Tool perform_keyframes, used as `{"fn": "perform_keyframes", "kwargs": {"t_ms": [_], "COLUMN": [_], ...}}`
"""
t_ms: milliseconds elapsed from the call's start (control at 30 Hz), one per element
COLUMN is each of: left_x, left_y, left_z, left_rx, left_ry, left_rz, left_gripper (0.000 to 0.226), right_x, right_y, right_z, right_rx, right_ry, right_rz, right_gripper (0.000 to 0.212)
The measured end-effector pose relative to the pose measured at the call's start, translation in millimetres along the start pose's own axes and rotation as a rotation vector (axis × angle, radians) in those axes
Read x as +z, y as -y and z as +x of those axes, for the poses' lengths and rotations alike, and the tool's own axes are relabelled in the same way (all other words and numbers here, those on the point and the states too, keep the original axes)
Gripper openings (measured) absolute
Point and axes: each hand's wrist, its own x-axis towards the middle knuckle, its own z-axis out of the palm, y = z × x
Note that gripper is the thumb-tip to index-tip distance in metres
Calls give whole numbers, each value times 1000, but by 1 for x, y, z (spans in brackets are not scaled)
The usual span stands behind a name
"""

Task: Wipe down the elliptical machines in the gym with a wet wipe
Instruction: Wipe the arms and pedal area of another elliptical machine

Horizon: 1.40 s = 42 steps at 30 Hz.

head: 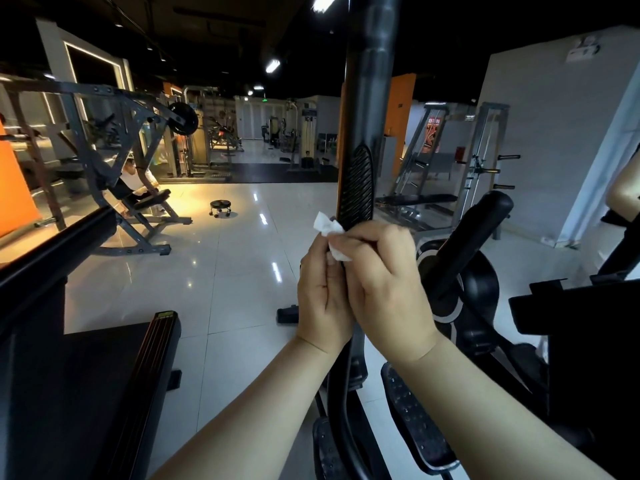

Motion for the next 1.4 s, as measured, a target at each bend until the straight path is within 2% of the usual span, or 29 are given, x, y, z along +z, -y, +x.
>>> {"fn": "perform_keyframes", "kwargs": {"t_ms": [67, 133, 233, 333, 467, 533, 567, 633, 667, 700, 733, 767, 800, 867, 933, 1000, 1067, 1133, 1167, 1267, 1300, 1400], "left_x": [5, 9, 8, 6, 7, 6, 5, -2, -8, -11, -13, -12, -7, 4, 7, 7, 1, -2, -3, 3, 6, 3], "left_y": [2, 0, 17, 17, 12, 16, 18, 23, 20, 18, 20, 19, 17, 29, 24, 33, 34, 21, 17, 29, 19, 16], "left_z": [-2, -4, -11, -13, -10, -11, -12, -14, -14, -12, -14, -16, -18, -22, -24, -27, -27, -21, -21, -27, -26, -23], "left_rx": [-52, -71, -96, -205, -104, -30, 23, 8, -48, -172, -202, -113, -10, 38, 127, 138, -17, -201, -216, -119, -90, -77], "left_ry": [-19, -8, 15, 16, 43, 35, 48, 100, 4, -23, -6, 9, 35, 46, -1, 9, 68, -3, 7, 88, 73, 18], "left_rz": [-154, -246, -213, -46, -244, -201, -145, -46, 0, -159, -206, -9, 66, 33, 101, 94, 53, 37, 38, -159, -153, -137], "left_gripper": [43, 43, 36, 40, 35, 38, 37, 26, 30, 34, 30, 21, 22, 40, 47, 43, 29, 39, 40, 47, 49, 44], "right_x": [-4, -5, 2, 5, -4, -4, -2, 5, 8, 8, 7, 3, -1, -9, -12, -7, -1, 0, -3, -11, -12, -6], "right_y": [-7, -11, 3, 10, -5, -4, -2, 2, 3, 2, 1, -1, -3, -8, -8, -4, 1, 0, -1, -7, -8, -5], "right_z": [5, 8, 2, -4, 3, 2, 0, -11, -14, -16, -16, -14, -11, 0, 7, 0, -10, -14, -12, -1, 1, -7], "right_rx": [43, 136, 144, 50, 138, 173, 170, 211, 233, 230, 214, 185, 144, 134, 161, 158, 246, 253, 239, 165, 166, 139], "right_ry": [-76, -148, -116, 3, -116, -142, -120, -15, 48, 77, 98, 97, 71, -35, -125, -60, 92, 126, 96, -91, -115, -50], "right_rz": [4, 34, 42, 13, -3, 10, 31, 109, 143, 154, 158, 146, 119, 68, 69, 128, 231, 189, 154, 42, 51, 82], "right_gripper": [24, 21, 20, 35, 20, 19, 19, 14, 16, 24, 29, 26, 25, 21, 18, 19, 21, 26, 27, 24, 25, 23]}}
